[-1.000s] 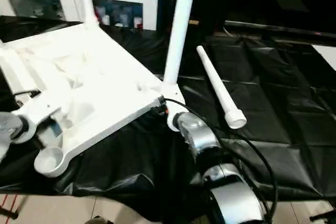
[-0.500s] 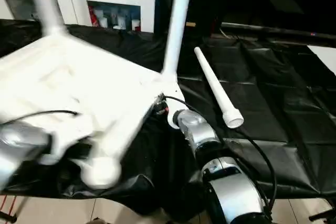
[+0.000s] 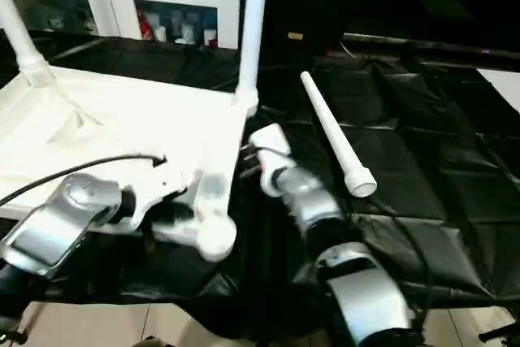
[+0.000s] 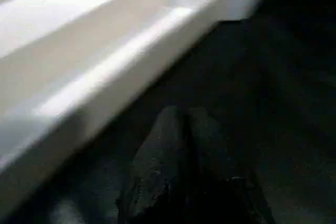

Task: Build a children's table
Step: Rotate table base

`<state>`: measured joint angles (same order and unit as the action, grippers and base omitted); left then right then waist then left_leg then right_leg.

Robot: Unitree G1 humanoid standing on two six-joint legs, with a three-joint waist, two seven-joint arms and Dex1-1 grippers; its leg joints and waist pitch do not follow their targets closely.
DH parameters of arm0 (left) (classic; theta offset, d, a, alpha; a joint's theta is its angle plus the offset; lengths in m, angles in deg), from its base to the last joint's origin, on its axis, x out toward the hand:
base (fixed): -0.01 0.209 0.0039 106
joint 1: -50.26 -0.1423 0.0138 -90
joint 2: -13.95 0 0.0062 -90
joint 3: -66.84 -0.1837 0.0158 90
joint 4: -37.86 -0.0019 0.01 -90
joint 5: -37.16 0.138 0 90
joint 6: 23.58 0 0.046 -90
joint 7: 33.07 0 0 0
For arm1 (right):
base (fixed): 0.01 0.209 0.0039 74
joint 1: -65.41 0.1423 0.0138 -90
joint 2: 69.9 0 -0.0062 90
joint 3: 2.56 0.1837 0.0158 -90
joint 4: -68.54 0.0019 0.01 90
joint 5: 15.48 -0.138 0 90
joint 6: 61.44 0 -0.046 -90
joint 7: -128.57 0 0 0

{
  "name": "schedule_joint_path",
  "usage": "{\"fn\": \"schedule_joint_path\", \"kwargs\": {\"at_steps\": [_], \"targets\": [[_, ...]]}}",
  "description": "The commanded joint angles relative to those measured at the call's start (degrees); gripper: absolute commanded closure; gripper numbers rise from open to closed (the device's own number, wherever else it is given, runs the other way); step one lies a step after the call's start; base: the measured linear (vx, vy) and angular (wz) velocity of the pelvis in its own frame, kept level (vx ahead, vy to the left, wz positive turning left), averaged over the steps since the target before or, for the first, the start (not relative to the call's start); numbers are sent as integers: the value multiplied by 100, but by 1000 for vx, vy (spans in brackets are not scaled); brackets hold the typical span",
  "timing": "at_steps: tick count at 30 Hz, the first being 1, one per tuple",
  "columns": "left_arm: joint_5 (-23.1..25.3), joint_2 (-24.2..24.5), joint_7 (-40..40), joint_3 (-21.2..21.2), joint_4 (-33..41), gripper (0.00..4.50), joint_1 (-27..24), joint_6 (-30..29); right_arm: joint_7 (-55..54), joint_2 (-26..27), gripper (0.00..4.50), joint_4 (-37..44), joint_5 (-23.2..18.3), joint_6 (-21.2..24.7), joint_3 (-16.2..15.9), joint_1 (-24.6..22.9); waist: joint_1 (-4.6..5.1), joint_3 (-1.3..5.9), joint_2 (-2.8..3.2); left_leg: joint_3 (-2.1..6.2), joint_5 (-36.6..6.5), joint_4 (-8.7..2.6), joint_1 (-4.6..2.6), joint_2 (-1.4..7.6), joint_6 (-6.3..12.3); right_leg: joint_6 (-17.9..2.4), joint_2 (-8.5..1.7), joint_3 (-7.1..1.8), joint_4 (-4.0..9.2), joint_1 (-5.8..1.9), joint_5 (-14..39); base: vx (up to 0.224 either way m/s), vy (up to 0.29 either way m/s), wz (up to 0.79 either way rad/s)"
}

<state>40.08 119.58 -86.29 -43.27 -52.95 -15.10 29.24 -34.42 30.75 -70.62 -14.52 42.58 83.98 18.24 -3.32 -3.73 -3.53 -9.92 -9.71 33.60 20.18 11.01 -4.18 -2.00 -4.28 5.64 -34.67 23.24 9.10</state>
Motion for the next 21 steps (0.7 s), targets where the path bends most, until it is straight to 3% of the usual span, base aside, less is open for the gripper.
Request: {"fn": "schedule_joint_path", "kwargs": {"at_steps": [1, 2, 3, 4, 5, 6, 7, 8, 10, 14, 17, 21], "targets": [[-135, -48, 111, 266, 253, 450, 29, 81, -198, -128, 419, 218, 134, 336, 95, 114, -9, 382, 71, 80, -1697, -408, -47, 190, -228, -636, -406, -334, 453, -255, 2308, 0, 0, 0], [-214, -101, 203, 430, 360, 450, 35, -2, 44, -226, 419, 222, -24, 336, 197, 191, -12, 387, 75, 81, -1708, -405, -49, 191, -229, -630, -408, -333, 450, -255, 2312, 0, 0, 0], [-267, -139, 276, 544, 422, 450, 50, -71, 194, -296, 419, 203, -159, 334, 288, 254, -7, 394, 38, 75, -1699, -392, -38, 187, -191, -629, -414, -329, 445, -263, 2302, 0, 0, 0], [-355, -181, 351, 711, 512, 450, 75, -168, 51, -402, 404, 53, -302, 392, 498, 426, -11, 393, 39, 75, -1643, -388, -33, 202, -161, -642, -422, -337, 439, -259, 2230, 0, 0, 0], [-355, -181, 351, 711, 512, 450, 75, -168, 51, -402, 394, 53, -302, 392, 498, 426, -9, 400, 45, 74, -1603, -383, -34, 200, -163, -669, -414, -334, 426, -261, 2161, 0, 0, 0], [-394, -197, 411, 769, 539, 450, 89, -85, -193, -502, 386, -101, -349, 432, 633, 569, -6, 390, 1, 63, -1537, -382, -15, 197, -151, -683, -397, -328, 419, -255, 2060, 0, 0, 0], [-394, -197, 411, 769, 539, 450, 89, -85, -193, -502, 383, -101, -349, 432, 633, 569, -11, 384, 18, 61, -1566, -376, -27, 186, -152, -684, -389, -322, 418, -241, 2109, 0, 0, 0], [-437, -432, 775, 1004, 503, 450, 175, 94, -261, -691, 374, -434, -283, 388, 637, 819, -10, 379, -7, 52, -1560, -372, -17, 179, -145, -653, -388, -321, 430, -244, 2142, 0, 0, 0], [-289, -548, 1076, 1030, 418, 450, 262, 245, -308, -817, 350, -634, -184, 406, 611, 990, -35, 393, -15, 44, -1467, -345, -9, 176, -125, -676, -389, -315, 422, -243, 2065, 0, 0, 0], [-289, -548, 1076, 1030, 418, 450, 262, 245, -308, -817, 350, -634, -184, 406, 611, 990, -21, 408, -51, 55, -1415, -348, 28, 176, -110, -596, -392, -309, 400, -267, 1987, 0, 0, 0], [-275, -555, 1098, 1029, 407, 450, 270, 253, -307, -825, 350, -647, -179, 410, 610, 1000, -28, 454, -56, 34, -968, -309, 83, 173, -28, -752, -379, -329, 307, -277, 1316, 0, 0, 0], [-296, -703, 1085, 905, 455, 450, 319, 516, -404, -1178, 311, -1436, 4, 490, 580, 1426, -46, 429, -51, 26, -1163, -300, 56, 174, -36, -844, -387, -314, 339, -255, 1571, 0, 0, 0]]}}
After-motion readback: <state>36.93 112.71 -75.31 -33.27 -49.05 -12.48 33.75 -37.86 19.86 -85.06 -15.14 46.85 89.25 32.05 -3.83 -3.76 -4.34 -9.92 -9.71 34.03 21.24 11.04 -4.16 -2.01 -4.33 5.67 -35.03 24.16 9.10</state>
